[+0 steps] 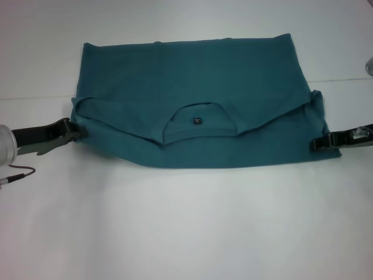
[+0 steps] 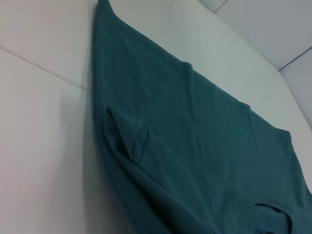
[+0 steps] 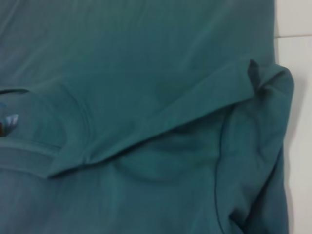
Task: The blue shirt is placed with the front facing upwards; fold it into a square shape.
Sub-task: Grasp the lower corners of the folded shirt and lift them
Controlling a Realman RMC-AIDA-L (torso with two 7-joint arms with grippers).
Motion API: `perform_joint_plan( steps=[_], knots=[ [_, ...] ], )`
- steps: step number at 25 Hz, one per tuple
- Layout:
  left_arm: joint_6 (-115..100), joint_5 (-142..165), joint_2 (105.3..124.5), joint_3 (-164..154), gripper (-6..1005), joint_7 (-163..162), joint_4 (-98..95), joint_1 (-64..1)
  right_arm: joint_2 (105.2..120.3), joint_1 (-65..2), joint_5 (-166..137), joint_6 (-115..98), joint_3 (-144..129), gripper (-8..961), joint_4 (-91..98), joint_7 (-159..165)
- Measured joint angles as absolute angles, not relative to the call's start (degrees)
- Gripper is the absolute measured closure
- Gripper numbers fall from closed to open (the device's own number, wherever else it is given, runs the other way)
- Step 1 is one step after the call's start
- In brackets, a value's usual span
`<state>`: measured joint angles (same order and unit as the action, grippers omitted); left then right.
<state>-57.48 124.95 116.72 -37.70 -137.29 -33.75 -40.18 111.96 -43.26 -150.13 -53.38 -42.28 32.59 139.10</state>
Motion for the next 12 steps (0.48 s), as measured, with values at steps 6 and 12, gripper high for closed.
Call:
perform_joint_plan(
  steps=[6, 12],
  knots=[
    [-57.34, 124.93, 116.72, -37.7, 932, -137.28, -33.75, -40.16, 112.02, -43.53, -149.63, -53.84, -42.07, 393, 33.62, 139.86],
    [-57.23, 124.89, 116.65, -37.71, 932, -137.27, -33.75, -40.11, 111.71, -43.9, -150.42, -54.65, -42.24, 633, 33.43, 140.06]
  ],
)
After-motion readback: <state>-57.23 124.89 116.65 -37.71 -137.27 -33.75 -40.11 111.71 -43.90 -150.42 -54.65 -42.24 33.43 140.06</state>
